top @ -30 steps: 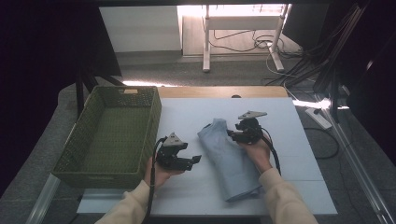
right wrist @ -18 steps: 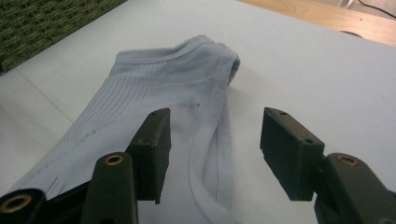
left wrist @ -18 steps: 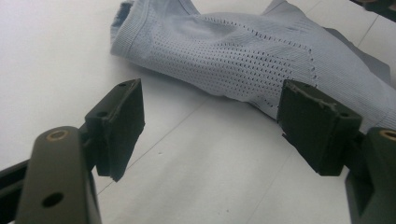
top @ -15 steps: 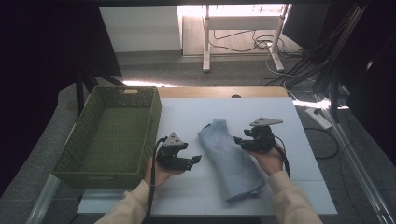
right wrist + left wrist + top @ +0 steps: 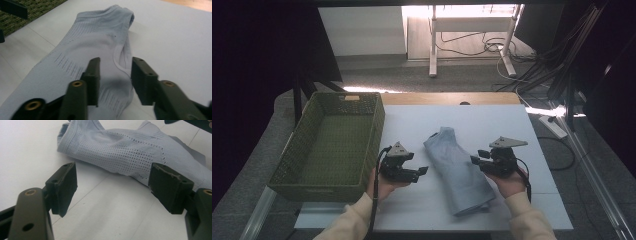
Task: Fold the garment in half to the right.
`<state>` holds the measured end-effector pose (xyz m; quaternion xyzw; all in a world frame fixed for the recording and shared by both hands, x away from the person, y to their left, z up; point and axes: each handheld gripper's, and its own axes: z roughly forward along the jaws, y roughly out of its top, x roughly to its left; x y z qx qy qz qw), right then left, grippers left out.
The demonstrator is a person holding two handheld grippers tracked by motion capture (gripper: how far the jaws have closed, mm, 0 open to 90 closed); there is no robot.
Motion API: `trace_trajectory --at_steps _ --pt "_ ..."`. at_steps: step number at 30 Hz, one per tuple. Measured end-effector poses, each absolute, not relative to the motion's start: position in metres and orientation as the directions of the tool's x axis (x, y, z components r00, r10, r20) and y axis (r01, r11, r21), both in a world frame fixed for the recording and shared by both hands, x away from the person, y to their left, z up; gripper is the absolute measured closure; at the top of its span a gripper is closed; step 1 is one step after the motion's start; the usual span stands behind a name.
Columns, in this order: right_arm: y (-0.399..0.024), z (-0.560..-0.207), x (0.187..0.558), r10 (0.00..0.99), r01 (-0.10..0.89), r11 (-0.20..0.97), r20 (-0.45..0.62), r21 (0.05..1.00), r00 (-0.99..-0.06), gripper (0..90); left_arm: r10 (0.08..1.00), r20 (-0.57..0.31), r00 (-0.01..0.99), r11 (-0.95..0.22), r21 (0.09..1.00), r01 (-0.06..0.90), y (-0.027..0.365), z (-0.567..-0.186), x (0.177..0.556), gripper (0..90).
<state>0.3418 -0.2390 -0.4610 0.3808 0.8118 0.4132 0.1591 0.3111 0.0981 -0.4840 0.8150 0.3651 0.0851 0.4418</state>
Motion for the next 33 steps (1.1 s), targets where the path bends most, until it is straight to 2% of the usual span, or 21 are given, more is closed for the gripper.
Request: trace_trajectory --at_steps 6,10,23,33 --pt "-0.227 -0.465 0.355 0.704 0.456 0.445 0.014 0.771 -0.71 83.9 0.673 -0.176 0.718 -0.349 0.781 0.518 0.098 -0.484 0.31 23.7" --pt "-0.218 -0.472 0.363 0.677 0.463 0.489 0.013 0.739 -0.736 89.4 0.673 -0.179 0.718 -0.346 0.782 0.519 0.098 -0.484 0.31 23.7" --pt "-0.22 -0.496 0.353 0.656 0.525 0.57 0.035 0.632 -0.754 89.8 0.673 -0.179 0.718 -0.355 0.773 0.525 0.097 -0.487 0.31 23.6" --pt "-0.221 -0.502 0.338 0.642 0.516 0.585 0.032 0.625 -0.766 89.8 0.674 -0.186 0.715 -0.351 0.771 0.531 0.098 -0.487 0.311 23.4"
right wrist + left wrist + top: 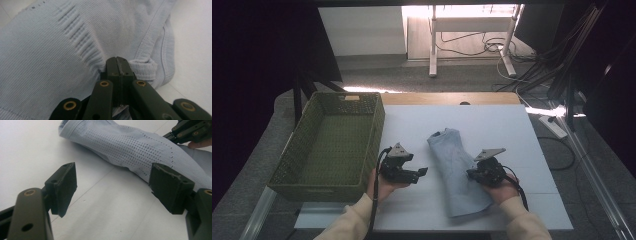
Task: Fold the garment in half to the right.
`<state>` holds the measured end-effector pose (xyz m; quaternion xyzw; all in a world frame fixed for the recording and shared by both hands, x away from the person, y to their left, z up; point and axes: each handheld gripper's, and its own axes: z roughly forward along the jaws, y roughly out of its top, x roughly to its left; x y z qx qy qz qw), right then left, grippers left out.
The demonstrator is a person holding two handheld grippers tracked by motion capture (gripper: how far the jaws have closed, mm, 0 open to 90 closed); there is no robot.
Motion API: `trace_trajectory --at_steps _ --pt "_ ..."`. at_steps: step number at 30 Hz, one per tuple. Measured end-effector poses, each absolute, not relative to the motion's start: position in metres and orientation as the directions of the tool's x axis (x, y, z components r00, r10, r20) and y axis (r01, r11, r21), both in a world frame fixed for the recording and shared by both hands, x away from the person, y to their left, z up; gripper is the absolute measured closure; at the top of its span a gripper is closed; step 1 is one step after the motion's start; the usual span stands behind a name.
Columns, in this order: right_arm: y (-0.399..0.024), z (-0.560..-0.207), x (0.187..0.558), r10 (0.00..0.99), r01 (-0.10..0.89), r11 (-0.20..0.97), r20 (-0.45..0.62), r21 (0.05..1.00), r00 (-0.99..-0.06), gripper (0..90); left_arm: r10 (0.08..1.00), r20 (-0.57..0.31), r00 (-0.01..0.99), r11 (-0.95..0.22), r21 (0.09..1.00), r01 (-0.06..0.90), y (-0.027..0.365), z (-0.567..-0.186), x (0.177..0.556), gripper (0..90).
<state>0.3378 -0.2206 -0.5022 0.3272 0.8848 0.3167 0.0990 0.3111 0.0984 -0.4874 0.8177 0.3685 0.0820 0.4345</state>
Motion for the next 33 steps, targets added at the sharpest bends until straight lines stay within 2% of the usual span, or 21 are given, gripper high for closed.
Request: trace_trajectory --at_steps 14,21,27,33 --pt "-0.222 -0.504 0.347 0.657 0.503 0.579 -0.002 0.642 -0.754 89.8 0.675 -0.181 0.715 -0.356 0.769 0.531 0.096 -0.488 0.311 23.3" --pt "-0.227 -0.503 0.349 0.673 0.52 0.559 0.013 0.645 -0.74 89.7 0.677 -0.18 0.714 -0.355 0.77 0.531 0.097 -0.488 0.311 23.3" --pt "-0.242 -0.477 0.343 0.678 0.474 0.452 0.053 0.755 -0.733 89.7 0.678 -0.182 0.713 -0.347 0.775 0.528 0.097 -0.487 0.311 23.2" --pt "-0.25 -0.473 0.337 0.662 0.456 0.453 0.053 0.766 -0.747 89.7 0.681 -0.183 0.709 -0.342 0.776 0.53 0.099 -0.486 0.311 22.9"
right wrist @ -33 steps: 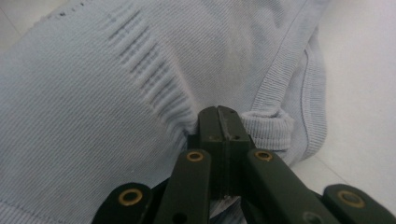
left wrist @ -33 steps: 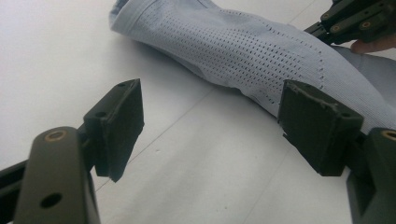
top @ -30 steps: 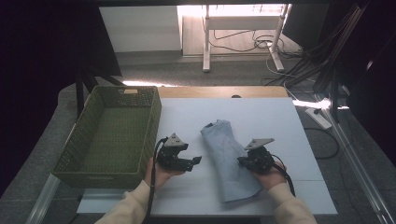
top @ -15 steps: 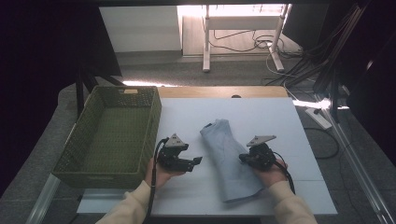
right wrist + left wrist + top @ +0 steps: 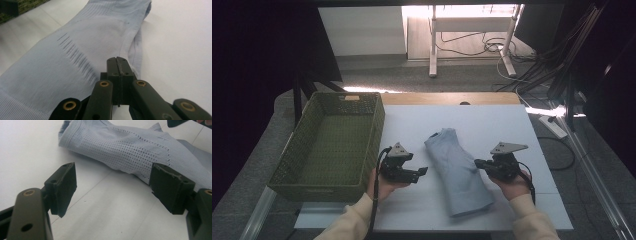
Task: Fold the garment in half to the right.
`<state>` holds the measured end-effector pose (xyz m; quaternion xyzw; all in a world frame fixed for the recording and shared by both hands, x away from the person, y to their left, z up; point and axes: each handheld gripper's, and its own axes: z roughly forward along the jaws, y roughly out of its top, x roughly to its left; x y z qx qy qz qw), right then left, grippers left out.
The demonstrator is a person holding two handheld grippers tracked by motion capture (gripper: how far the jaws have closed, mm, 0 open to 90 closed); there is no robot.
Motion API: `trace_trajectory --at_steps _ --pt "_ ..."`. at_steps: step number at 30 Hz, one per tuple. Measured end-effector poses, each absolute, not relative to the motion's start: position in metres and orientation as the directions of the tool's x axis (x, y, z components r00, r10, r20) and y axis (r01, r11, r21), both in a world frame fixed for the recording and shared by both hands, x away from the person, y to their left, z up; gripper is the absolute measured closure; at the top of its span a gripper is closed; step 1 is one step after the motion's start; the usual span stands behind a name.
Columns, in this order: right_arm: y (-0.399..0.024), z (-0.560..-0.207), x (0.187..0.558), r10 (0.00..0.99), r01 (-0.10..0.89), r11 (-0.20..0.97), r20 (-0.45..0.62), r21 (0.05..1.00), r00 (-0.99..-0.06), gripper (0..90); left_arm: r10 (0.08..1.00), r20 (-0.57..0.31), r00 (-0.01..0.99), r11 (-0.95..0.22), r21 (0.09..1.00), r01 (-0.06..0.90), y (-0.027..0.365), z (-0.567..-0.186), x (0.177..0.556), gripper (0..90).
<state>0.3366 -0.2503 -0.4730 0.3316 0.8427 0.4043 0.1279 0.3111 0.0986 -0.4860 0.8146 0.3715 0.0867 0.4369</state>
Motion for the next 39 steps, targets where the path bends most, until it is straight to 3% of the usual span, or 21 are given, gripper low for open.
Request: trace_trajectory --at_steps 3,9,13,17,25,30,39 --pt "-0.249 -0.474 0.334 0.646 0.445 0.465 0.049 0.765 -0.761 89.5 0.681 -0.189 0.708 -0.335 0.778 0.531 0.1 -0.486 0.312 22.8" --pt "-0.245 -0.474 0.327 0.628 0.419 0.469 0.04 0.777 -0.777 67.4 0.679 -0.197 0.707 -0.33 0.779 0.534 0.101 -0.486 0.312 22.5" --pt "-0.245 -0.473 0.322 0.62 0.402 0.452 0.044 0.796 -0.783 60.8 0.678 -0.196 0.708 -0.33 0.779 0.533 0.101 -0.485 0.312 22.5" --pt "-0.24 -0.467 0.317 0.582 0.368 0.441 0.051 0.819 -0.812 64.8 0.678 -0.196 0.709 -0.33 0.78 0.532 0.101 -0.485 0.313 22.5" --pt "-0.207 -0.456 0.316 0.471 0.336 0.468 0.091 0.817 -0.877 89.4 0.677 -0.193 0.71 -0.332 0.781 0.529 0.1 -0.484 0.312 22.4" --pt "-0.184 -0.469 0.323 0.45 0.361 0.542 0.101 0.759 -0.887 89.6 0.677 -0.194 0.71 -0.332 0.781 0.53 0.101 -0.485 0.312 22.4" --pt "-0.18 -0.497 0.326 0.466 0.387 0.63 0.071 0.674 -0.882 89.7 0.679 -0.19 0.709 -0.334 0.78 0.529 0.101 -0.484 0.312 22.4"
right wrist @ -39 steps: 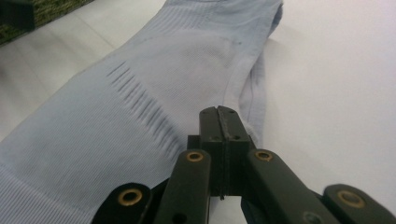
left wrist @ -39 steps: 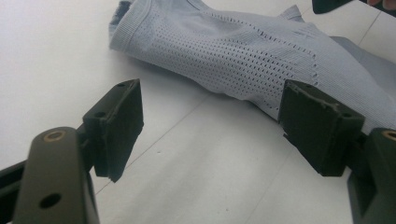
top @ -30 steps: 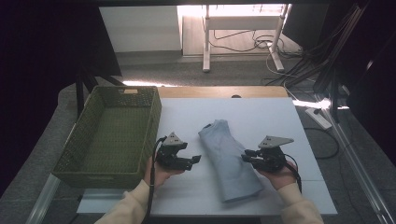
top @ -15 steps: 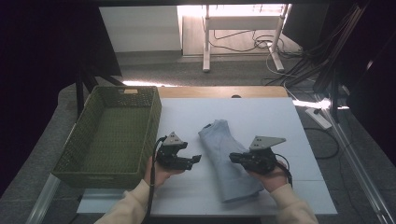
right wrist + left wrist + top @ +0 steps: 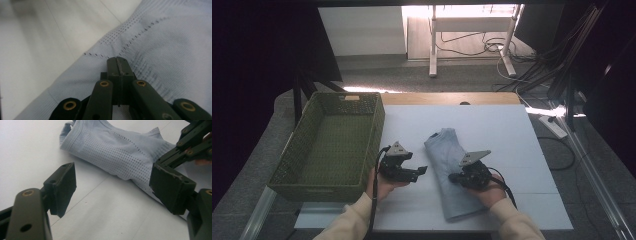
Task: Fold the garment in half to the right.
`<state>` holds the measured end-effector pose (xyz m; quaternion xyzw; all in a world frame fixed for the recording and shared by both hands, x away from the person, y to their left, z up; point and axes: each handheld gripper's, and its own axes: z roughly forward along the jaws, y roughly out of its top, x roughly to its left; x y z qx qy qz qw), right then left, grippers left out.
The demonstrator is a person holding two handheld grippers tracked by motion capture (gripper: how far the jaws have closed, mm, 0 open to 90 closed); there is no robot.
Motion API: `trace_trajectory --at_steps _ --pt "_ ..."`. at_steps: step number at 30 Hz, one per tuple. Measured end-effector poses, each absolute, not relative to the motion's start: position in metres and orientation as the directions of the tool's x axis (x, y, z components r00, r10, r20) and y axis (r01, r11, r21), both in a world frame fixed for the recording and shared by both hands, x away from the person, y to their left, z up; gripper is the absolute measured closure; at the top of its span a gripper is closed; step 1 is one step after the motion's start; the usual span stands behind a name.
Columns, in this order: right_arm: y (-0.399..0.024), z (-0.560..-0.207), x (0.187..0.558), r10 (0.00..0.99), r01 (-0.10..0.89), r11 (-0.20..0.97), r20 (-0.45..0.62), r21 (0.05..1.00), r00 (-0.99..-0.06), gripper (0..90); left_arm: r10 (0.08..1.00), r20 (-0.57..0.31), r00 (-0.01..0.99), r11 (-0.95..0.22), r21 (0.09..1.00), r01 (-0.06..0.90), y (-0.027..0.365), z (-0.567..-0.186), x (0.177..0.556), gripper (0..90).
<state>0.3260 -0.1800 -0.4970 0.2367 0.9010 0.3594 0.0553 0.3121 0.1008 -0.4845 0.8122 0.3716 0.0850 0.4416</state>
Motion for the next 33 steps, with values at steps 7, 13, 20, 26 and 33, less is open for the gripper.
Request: trace_trajectory --at_steps 7,13,20,26,33 --pt "-0.178 -0.508 0.327 0.469 0.382 0.636 0.057 0.671 -0.882 89.8 0.686 -0.19 0.703 -0.33 0.779 0.532 0.103 -0.485 0.312 22.4" --pt "-0.181 -0.496 0.322 0.462 0.351 0.605 0.043 0.715 -0.886 89.7 0.684 -0.186 0.705 -0.331 0.783 0.527 0.102 -0.483 0.312 22.3" --pt "-0.198 -0.474 0.315 0.482 0.314 0.52 0.031 0.794 -0.876 89.7 0.685 -0.19 0.703 -0.325 0.784 0.528 0.103 -0.483 0.313 22.2" --pt "-0.218 -0.467 0.31 0.513 0.325 0.49 0.035 0.809 -0.858 86.1 0.686 -0.19 0.703 -0.322 0.786 0.527 0.104 -0.482 0.313 22.3" --pt "-0.232 -0.467 0.303 0.543 0.33 0.479 0.022 0.813 -0.84 64.5 0.685 -0.19 0.703 -0.324 0.785 0.528 0.104 -0.483 0.314 22.2"
